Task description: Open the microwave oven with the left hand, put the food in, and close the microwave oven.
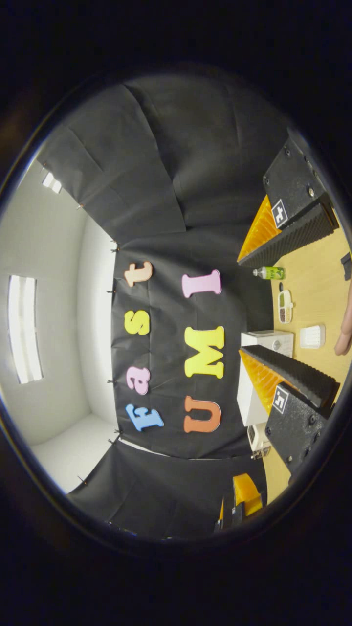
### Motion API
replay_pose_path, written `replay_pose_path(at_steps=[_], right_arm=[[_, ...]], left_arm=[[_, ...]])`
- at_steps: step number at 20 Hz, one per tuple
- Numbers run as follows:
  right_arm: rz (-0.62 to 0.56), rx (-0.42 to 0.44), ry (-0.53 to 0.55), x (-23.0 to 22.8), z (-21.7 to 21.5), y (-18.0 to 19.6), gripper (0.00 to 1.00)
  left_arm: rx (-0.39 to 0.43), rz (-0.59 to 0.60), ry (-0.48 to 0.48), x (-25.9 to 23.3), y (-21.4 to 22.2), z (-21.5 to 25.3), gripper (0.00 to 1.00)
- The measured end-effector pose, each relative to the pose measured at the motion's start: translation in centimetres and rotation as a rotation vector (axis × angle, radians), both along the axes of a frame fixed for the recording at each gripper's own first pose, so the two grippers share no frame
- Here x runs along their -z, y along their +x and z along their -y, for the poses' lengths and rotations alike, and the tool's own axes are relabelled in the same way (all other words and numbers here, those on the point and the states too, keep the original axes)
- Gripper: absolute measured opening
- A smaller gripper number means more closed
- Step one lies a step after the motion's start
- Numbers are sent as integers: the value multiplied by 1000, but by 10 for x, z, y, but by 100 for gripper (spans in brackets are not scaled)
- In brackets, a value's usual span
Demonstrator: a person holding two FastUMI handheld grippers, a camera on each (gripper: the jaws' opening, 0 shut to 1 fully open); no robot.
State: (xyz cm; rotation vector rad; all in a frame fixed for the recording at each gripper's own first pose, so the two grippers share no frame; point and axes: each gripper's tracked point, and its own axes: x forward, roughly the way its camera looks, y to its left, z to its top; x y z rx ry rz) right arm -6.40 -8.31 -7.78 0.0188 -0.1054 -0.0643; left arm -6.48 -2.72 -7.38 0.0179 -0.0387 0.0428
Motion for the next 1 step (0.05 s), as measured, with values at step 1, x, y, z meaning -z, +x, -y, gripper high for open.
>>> replay_pose_path(at_steps=[1], right_arm=[[4,-1,1,0,0,-1,93]], left_arm=[[7,9,1,-2,-1,3,97]])
